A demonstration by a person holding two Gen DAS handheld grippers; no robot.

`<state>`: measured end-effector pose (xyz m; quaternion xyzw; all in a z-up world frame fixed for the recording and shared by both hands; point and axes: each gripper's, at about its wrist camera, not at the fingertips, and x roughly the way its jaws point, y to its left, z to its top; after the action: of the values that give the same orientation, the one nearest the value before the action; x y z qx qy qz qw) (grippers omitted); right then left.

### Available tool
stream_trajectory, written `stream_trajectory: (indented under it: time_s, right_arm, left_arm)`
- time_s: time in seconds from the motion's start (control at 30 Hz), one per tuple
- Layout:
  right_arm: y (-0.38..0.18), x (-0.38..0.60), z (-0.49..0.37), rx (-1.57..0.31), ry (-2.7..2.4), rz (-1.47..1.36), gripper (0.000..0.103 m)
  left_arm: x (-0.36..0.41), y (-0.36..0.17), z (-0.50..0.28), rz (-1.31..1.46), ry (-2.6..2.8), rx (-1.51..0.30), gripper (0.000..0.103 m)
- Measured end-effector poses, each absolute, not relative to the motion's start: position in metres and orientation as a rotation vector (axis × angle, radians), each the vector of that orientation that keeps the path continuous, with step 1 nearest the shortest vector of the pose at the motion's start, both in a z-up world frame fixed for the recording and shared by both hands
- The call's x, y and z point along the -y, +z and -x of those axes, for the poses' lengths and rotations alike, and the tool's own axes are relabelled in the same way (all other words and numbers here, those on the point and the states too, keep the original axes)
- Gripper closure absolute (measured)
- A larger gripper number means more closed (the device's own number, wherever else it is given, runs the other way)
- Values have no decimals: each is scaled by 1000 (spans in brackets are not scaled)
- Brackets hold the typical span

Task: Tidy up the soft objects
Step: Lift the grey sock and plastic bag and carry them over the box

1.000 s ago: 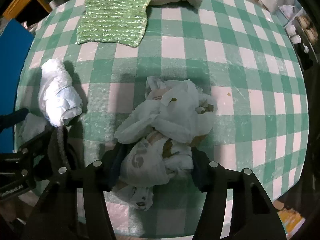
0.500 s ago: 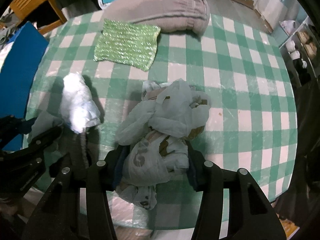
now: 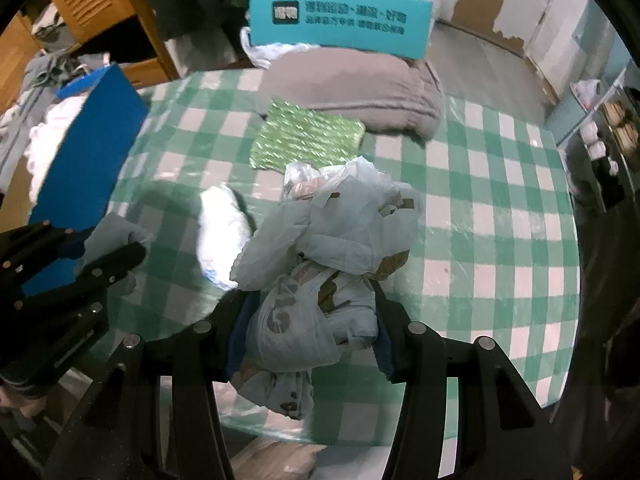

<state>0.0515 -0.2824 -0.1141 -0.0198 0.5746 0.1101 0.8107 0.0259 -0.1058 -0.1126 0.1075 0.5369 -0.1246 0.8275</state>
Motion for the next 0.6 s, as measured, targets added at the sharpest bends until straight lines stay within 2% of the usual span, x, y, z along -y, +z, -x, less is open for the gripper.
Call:
stream_trajectory:
  time_s: [0.6]
  right_arm:
    - [-73, 244, -48, -1145, 331, 64, 52]
  left_arm:
    - [73, -67, -25, -207, -200, -1035, 76]
